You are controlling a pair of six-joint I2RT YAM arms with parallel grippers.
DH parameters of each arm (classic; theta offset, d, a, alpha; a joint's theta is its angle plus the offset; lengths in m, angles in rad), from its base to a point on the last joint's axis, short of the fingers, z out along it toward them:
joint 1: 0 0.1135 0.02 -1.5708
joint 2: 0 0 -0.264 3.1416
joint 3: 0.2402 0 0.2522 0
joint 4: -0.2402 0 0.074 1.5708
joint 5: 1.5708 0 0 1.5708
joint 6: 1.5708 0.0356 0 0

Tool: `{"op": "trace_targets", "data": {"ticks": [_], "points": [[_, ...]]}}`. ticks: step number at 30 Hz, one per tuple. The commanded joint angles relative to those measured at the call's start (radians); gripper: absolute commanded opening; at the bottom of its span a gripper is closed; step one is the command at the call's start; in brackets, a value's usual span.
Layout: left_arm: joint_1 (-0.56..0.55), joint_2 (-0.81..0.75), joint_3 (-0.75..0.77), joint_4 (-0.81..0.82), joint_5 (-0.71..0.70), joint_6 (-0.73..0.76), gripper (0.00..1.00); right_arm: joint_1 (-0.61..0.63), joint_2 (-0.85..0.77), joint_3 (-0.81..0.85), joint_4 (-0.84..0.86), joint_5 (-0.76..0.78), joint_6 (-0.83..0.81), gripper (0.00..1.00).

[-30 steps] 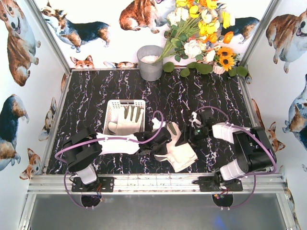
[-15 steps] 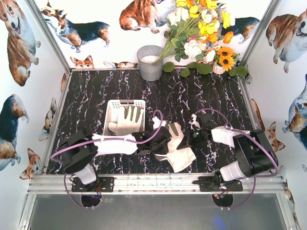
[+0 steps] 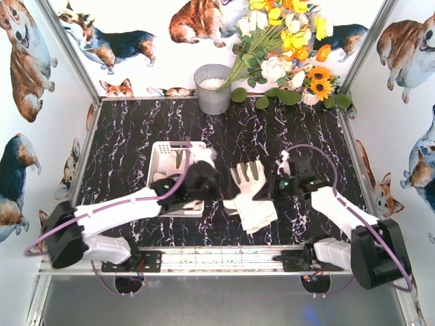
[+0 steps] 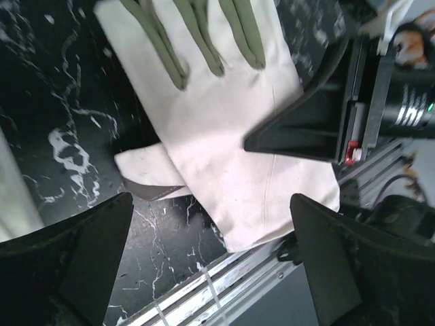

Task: Put the gloves into the storage basket
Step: Pick up the glove from the center of the board, then place the glove in the bin.

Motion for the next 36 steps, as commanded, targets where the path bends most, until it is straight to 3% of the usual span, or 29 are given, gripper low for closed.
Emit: {"op": "trace_targets", "data": {"ticks": [1,10,16,24,31,36], "points": [[0.099,-0.128,-0.052,0.025,0.069,0.006,0.96,-0.014,-0.104,0.085,-0.033,-0.046,-0.021,0.0],[0.278,-0.287,-0.113,0.169,0.293,0.051,1.0,-0.015,-0.207,0.205,0.119,-0.251,0.084,0.0],[0.315,-0.313,-0.113,0.274,0.38,0.064,1.0,-0.004,-0.242,0.283,0.194,-0.379,0.133,0.0],[0.33,-0.293,-0.147,0.437,0.5,0.011,1.0,0.02,-0.27,0.251,0.508,-0.448,0.37,0.0],[0.329,-0.292,-0.2,0.564,0.548,-0.043,1.0,0.042,-0.28,0.262,0.452,-0.409,0.323,0.0],[0.329,-0.272,-0.228,0.669,0.549,-0.121,0.91,0.067,-0.269,0.29,0.333,-0.361,0.241,0.0]]}}
